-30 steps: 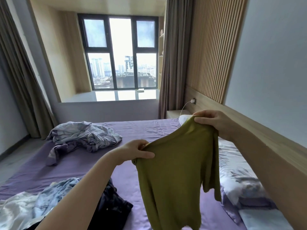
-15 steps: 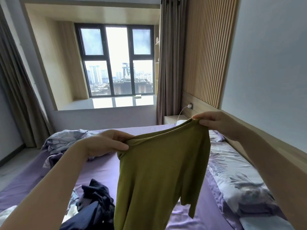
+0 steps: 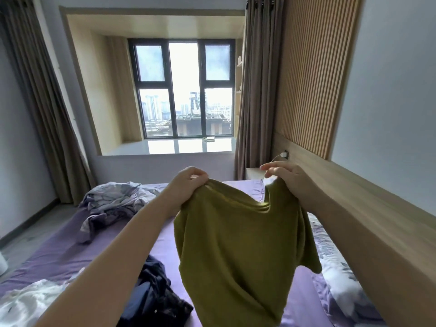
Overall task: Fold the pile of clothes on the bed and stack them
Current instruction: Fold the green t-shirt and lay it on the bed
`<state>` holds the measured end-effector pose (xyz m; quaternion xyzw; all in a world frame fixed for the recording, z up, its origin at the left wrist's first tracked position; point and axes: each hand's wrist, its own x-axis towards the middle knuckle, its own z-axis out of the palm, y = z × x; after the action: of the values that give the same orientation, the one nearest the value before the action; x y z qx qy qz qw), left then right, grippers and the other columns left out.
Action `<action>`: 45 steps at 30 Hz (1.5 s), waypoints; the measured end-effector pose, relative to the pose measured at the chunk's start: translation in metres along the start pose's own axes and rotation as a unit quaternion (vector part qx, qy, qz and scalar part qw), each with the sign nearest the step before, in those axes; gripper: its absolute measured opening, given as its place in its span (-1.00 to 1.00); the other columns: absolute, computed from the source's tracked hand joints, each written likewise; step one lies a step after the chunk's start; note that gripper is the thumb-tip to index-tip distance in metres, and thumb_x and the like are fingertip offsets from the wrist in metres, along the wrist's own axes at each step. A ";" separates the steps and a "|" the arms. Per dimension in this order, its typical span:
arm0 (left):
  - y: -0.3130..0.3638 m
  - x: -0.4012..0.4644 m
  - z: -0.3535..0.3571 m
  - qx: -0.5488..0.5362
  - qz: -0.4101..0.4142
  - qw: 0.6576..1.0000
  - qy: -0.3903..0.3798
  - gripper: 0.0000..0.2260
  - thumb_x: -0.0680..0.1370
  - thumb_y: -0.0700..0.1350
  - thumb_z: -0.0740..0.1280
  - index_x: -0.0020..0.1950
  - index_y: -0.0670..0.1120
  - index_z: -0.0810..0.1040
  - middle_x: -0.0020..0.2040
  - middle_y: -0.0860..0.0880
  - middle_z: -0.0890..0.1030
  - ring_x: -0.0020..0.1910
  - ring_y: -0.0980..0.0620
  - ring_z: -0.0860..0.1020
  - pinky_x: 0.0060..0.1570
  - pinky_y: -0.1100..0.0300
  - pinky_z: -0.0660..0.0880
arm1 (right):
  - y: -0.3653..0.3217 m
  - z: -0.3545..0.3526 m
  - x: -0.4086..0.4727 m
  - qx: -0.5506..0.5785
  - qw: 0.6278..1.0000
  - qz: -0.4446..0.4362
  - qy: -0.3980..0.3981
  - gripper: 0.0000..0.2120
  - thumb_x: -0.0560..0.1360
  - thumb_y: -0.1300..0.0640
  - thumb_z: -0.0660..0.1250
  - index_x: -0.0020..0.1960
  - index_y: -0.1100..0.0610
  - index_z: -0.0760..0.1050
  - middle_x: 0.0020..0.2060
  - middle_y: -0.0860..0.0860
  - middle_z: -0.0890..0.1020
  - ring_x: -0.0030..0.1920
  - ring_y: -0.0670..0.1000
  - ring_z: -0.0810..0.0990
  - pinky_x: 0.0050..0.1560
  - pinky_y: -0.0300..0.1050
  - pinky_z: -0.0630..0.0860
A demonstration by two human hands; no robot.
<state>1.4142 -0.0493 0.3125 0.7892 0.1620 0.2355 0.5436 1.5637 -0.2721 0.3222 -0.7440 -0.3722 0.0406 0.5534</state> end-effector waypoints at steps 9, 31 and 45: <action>0.010 -0.027 0.037 -0.193 -0.044 0.980 -0.027 -0.51 0.45 0.03 0.42 0.27 -0.15 0.38 0.07 -0.21 0.58 -0.03 -0.09 0.63 -0.09 0.11 0.61 | -0.011 0.073 -0.023 -0.099 0.989 -0.097 -0.045 -0.73 0.49 -0.01 0.40 0.14 0.06 0.54 -0.15 -0.17 0.61 -0.12 -0.19 0.58 -0.21 -0.56 0.41; -0.002 -0.051 0.045 0.106 0.037 0.988 0.104 -0.90 0.58 -0.14 0.25 -0.14 -0.06 0.44 -0.18 -0.05 0.55 -0.12 -0.08 0.56 -0.15 0.00 0.57 | 0.010 0.095 -0.073 -0.135 0.986 -0.070 -0.064 -0.55 0.26 -0.39 0.38 0.01 -0.28 0.29 -0.27 -0.35 0.55 -0.18 -0.40 0.51 -0.24 -0.52 0.38; -0.076 -0.094 0.062 -0.103 -0.042 0.994 0.006 -0.82 0.45 -0.19 0.48 0.00 -0.04 0.57 -0.10 0.00 0.66 -0.17 0.11 0.59 -0.11 0.24 0.55 | 0.017 0.092 -0.056 0.306 0.939 0.151 -0.044 -0.90 0.50 0.19 0.36 -0.15 0.19 0.62 -0.24 0.13 0.69 -0.24 0.06 0.67 -0.27 -0.16 0.58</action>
<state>1.3696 -0.1184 0.2051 0.7199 0.1731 0.2325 0.6306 1.4884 -0.2340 0.2527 -0.5837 -0.2494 0.2682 0.7247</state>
